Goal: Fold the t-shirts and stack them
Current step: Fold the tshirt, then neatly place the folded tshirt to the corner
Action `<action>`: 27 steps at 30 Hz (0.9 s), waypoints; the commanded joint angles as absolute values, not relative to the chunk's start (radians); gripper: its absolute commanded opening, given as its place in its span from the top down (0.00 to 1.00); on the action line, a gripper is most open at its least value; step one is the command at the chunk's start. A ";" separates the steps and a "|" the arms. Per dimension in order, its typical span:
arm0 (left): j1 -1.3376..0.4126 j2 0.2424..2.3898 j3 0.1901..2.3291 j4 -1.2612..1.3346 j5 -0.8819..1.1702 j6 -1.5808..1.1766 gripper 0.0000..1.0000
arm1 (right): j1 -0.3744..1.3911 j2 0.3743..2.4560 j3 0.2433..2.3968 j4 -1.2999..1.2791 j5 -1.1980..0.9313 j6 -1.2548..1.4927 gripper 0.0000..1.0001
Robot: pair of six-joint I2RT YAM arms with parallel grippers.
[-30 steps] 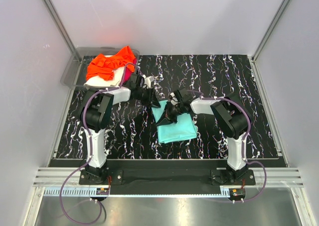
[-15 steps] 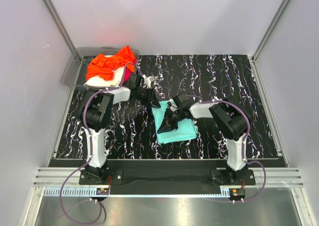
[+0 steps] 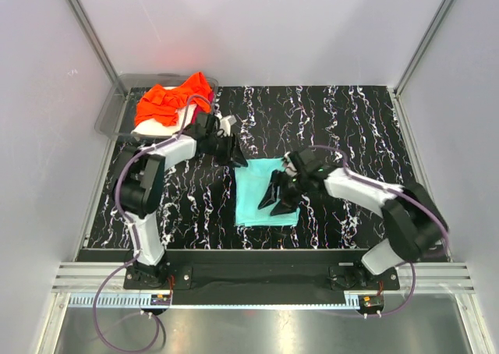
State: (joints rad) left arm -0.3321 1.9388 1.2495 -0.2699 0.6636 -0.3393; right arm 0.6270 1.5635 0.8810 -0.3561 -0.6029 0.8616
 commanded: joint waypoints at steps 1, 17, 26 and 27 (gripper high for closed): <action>-0.328 1.726 1.207 -0.273 0.629 -0.382 0.53 | 0.600 1.412 0.818 -0.492 -0.448 0.919 0.34; -0.523 1.034 0.824 -0.382 0.523 -0.609 0.52 | 0.600 1.273 0.583 -0.430 -0.178 1.247 0.23; -0.540 1.008 0.808 -0.434 0.558 -0.578 0.53 | 0.598 1.417 0.586 -0.299 -0.155 1.192 0.27; -0.538 1.011 0.816 -0.437 0.560 -0.574 0.53 | 0.598 1.423 0.580 -0.301 -0.153 1.201 0.29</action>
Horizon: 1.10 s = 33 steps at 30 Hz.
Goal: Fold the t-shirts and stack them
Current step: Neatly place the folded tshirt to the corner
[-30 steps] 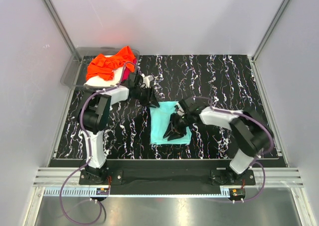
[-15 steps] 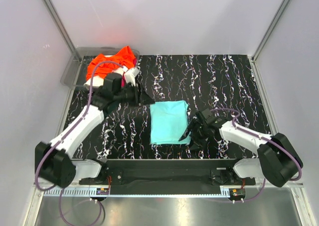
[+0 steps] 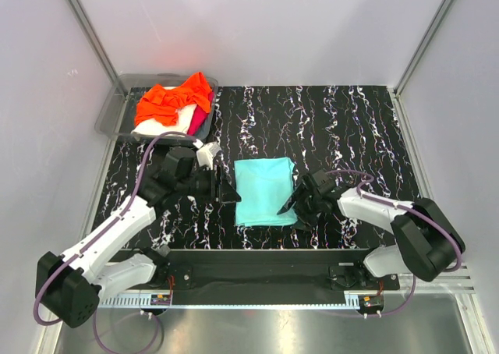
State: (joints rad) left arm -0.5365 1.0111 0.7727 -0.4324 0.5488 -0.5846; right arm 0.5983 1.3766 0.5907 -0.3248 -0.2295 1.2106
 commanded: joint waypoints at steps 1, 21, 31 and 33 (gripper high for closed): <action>-0.538 1.014 0.821 -0.439 0.567 -0.568 0.53 | 0.598 1.427 0.577 -0.301 -0.149 1.206 0.30; -0.538 1.117 0.876 -0.434 0.637 -0.494 0.53 | 0.548 1.396 0.540 -0.394 -0.098 1.238 0.41; -0.538 1.111 0.879 -0.433 0.644 -0.494 0.53 | 0.476 1.425 0.575 -0.403 -0.087 1.177 0.85; -0.538 1.108 0.882 -0.434 0.641 -0.492 0.53 | 0.460 1.425 0.595 -0.458 -0.075 1.167 0.91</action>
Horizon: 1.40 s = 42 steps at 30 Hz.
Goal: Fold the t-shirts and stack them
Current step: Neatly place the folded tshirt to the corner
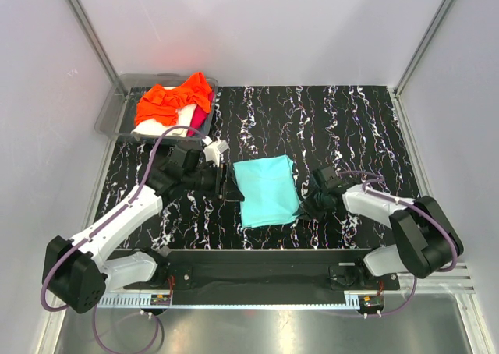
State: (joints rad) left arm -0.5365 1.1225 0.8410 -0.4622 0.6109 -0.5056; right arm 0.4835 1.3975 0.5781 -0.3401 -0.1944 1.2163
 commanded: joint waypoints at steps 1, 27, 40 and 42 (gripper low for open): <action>-0.538 1.104 0.882 -0.434 0.640 -0.491 0.53 | 0.448 1.416 0.604 -0.484 -0.068 1.164 0.93; -0.456 1.069 0.801 -0.376 0.730 -0.400 0.53 | -0.219 1.408 1.115 -1.212 0.391 0.628 1.00; -0.431 1.095 0.776 -0.325 0.825 -0.382 0.53 | -0.573 1.388 1.161 -1.236 0.393 0.554 1.00; -0.428 1.098 0.776 -0.324 0.831 -0.377 0.53 | -0.594 1.387 1.151 -1.224 0.399 0.564 1.00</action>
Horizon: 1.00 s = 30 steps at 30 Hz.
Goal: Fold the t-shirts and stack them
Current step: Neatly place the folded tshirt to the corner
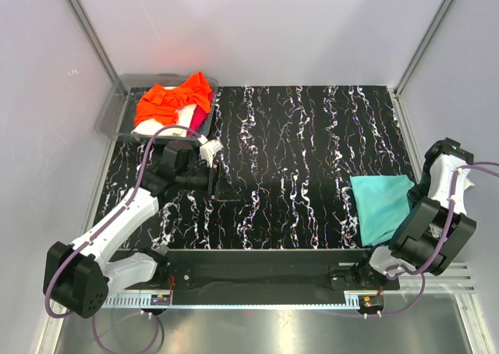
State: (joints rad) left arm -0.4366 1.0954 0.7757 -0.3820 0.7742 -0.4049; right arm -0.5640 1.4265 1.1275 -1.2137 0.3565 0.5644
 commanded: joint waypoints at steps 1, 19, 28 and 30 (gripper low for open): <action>-0.428 1.101 0.776 -0.325 0.837 -0.377 0.53 | -0.604 1.384 1.146 -1.215 0.402 0.568 1.00; -0.411 1.101 0.755 -0.296 0.853 -0.402 0.53 | -0.647 1.460 1.153 -1.147 0.414 0.561 0.82; -0.410 1.109 0.744 -0.295 0.844 -0.416 0.53 | -0.594 1.339 1.316 -1.226 0.371 0.499 0.21; -0.408 1.103 0.742 -0.295 0.839 -0.423 0.53 | -0.505 1.321 1.348 -1.212 0.310 0.497 0.18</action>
